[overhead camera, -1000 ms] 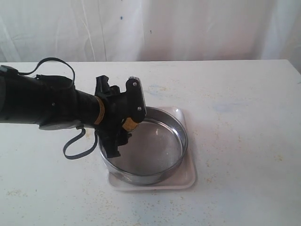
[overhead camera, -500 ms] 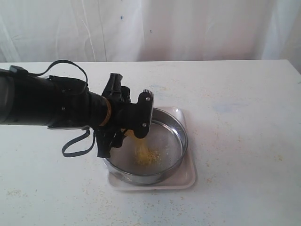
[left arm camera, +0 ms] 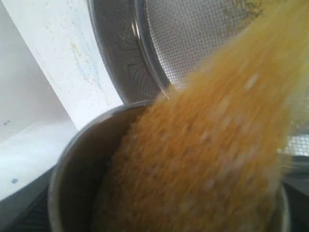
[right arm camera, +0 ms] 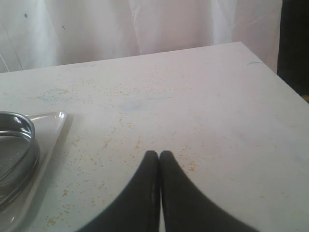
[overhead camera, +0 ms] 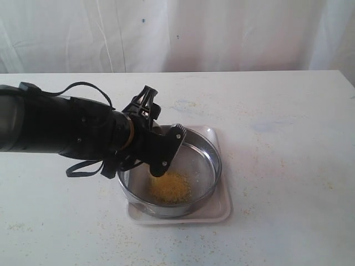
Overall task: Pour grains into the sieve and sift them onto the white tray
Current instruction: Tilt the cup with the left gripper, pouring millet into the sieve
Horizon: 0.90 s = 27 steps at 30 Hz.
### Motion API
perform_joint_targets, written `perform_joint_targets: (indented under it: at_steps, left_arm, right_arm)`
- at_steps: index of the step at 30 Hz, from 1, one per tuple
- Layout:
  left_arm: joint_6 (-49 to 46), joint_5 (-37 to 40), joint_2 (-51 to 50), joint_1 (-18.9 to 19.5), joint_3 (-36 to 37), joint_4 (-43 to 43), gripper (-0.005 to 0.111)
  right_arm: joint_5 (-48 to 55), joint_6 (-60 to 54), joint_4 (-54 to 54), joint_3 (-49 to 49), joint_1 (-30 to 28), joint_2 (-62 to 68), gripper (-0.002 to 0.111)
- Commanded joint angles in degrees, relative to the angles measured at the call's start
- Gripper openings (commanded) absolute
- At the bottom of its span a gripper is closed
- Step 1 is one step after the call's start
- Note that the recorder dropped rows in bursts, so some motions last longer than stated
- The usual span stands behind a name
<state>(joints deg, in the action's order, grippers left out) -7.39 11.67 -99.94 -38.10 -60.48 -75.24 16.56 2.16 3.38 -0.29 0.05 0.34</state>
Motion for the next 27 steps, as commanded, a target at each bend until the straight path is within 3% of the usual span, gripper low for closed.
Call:
perform_joint_targets:
  at_steps: [1, 15, 27]
  left_arm:
    - [-0.59, 1.78, 0.53, -0.60, -0.28, -7.58, 0.000]
    - [-0.59, 3.64, -1.43, -0.60, -0.28, -24.70, 0.000]
    - [-18.84, 5.07, -2.77, -1.53, -0.28, -24.70, 0.000]
  right_arm:
    - [-0.30, 0.05, -0.49, 0.29, -0.05, -0.34, 0.000]
    - [-0.30, 0.05, -0.49, 0.29, -0.05, -0.34, 0.000]
    - [-0.30, 0.05, -0.49, 0.29, -0.05, -0.34, 0.000]
